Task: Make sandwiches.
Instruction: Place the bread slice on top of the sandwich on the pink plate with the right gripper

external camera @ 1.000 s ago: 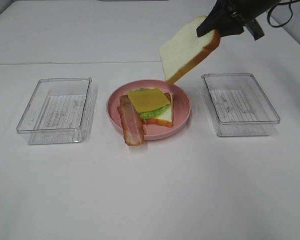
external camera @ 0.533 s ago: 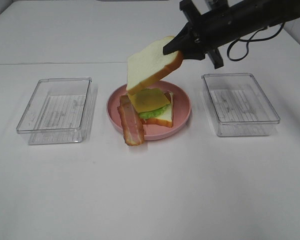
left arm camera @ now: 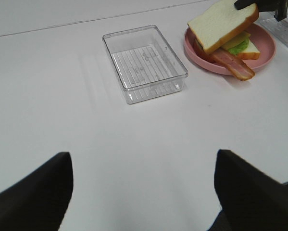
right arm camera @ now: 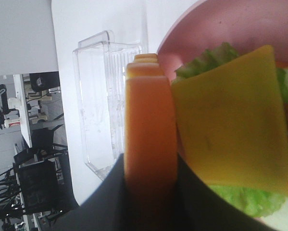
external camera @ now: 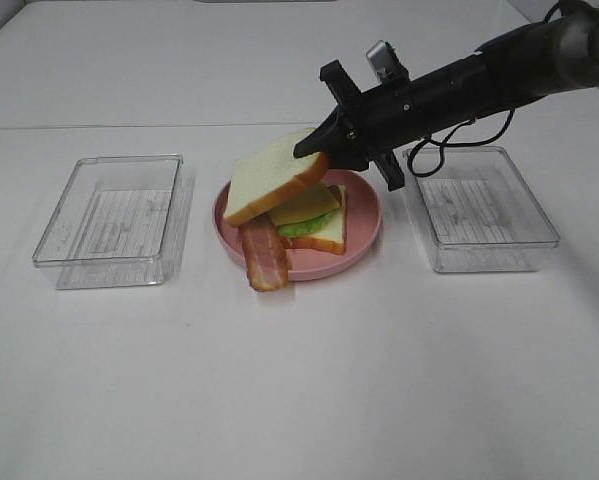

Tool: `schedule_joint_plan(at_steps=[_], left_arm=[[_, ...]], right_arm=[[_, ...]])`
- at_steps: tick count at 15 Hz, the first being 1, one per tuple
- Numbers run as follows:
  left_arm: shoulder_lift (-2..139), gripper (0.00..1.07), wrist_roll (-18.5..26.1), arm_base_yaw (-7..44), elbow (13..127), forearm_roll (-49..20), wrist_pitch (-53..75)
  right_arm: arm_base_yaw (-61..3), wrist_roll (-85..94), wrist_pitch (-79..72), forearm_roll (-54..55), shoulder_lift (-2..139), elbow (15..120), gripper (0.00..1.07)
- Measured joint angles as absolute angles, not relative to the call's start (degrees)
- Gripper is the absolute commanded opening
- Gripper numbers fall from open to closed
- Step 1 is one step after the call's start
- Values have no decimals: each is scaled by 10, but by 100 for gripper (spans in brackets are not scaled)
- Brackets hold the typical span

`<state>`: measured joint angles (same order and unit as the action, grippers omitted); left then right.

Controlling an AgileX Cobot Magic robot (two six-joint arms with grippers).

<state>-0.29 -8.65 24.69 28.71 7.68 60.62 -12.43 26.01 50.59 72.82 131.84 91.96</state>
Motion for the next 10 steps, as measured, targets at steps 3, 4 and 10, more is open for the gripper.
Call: schedule_joint_plan(at_steps=[3,4,10], left_arm=[[-3,76,-87,247,287,77,606],[-3,76,-87,247,287,77,606],[-3,76,-87,247,287,77,606]], right_arm=[[-124,256,491,721,1318,920,15],[-124,253,486,710,1318,920,26],[-124,228,478,622,1311,920,73]])
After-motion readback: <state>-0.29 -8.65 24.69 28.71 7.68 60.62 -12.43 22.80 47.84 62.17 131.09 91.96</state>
